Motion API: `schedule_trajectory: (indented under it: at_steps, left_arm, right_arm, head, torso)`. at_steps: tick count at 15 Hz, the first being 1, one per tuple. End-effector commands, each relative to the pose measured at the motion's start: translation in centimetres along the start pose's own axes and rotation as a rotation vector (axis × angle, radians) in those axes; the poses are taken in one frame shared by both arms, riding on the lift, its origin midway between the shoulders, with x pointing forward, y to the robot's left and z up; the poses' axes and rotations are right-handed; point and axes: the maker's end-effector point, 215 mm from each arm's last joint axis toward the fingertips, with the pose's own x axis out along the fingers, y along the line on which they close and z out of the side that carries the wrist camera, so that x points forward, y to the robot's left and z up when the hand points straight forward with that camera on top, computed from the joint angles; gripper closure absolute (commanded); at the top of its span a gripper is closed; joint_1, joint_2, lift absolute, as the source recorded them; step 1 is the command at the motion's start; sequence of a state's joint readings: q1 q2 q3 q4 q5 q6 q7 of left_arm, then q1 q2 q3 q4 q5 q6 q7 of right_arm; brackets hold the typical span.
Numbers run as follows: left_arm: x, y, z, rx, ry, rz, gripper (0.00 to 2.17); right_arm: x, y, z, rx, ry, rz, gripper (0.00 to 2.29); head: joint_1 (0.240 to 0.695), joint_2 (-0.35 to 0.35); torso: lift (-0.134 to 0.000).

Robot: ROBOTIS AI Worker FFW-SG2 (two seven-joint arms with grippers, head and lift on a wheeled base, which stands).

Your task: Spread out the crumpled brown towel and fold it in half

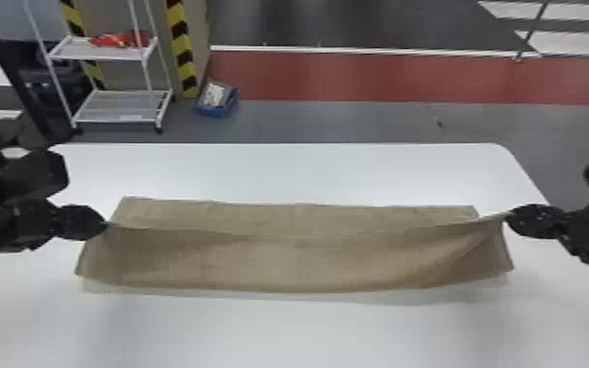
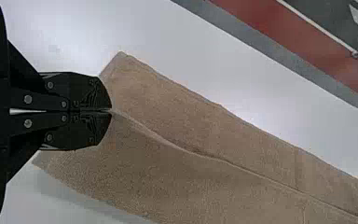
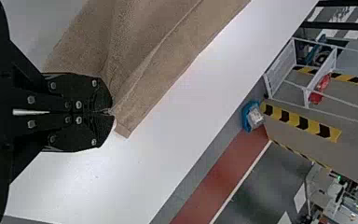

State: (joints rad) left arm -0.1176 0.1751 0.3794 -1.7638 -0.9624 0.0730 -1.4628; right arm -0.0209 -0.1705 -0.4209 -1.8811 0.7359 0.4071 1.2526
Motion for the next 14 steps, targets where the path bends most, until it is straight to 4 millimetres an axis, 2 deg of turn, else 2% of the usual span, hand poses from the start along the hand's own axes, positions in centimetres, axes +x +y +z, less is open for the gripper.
schedule_trajectory:
  at_steps: [1,4,6,9,10,14]
  left_arm:
    - [1.8,1.1,0.2,0.002,0.028,-0.028,1.63]
    - [3.2,3.0,-0.1,0.005,0.054,-0.037,1.63]
    - [3.7,3.7,0.4,0.031,0.067,-0.042,1.63]
    - [3.2,4.8,1.4,0.038,0.054,-0.037,1.63]
    - [3.2,5.1,1.3,0.035,0.057,-0.035,1.63]
    - [5.7,5.2,1.5,0.03,0.073,-0.084,1.63]
  right_arm:
    - [1.7,-0.7,-0.5,0.005,0.031,0.012,1.29]
    - [3.0,-2.0,-0.5,0.02,0.048,0.009,1.29]
    - [3.5,-3.0,0.0,0.027,0.043,0.002,1.29]
    - [3.9,-3.7,0.8,0.043,0.025,0.002,1.29]
    - [4.1,-3.9,0.6,0.046,0.031,-0.002,1.29]
    - [6.3,-2.8,0.7,0.042,0.044,0.025,1.29]
  head:
    - [0.695,-0.033]
    - [0.695,-0.038]
    - [0.695,-0.038]
    - [0.695,-0.043]
    - [0.695,-0.044]
    - [0.695,-0.041]
  torso:
    - [-0.124]
    - [-0.124]
    - [-0.124]
    - [-0.124]
    - [-0.124]
    - [-0.124]
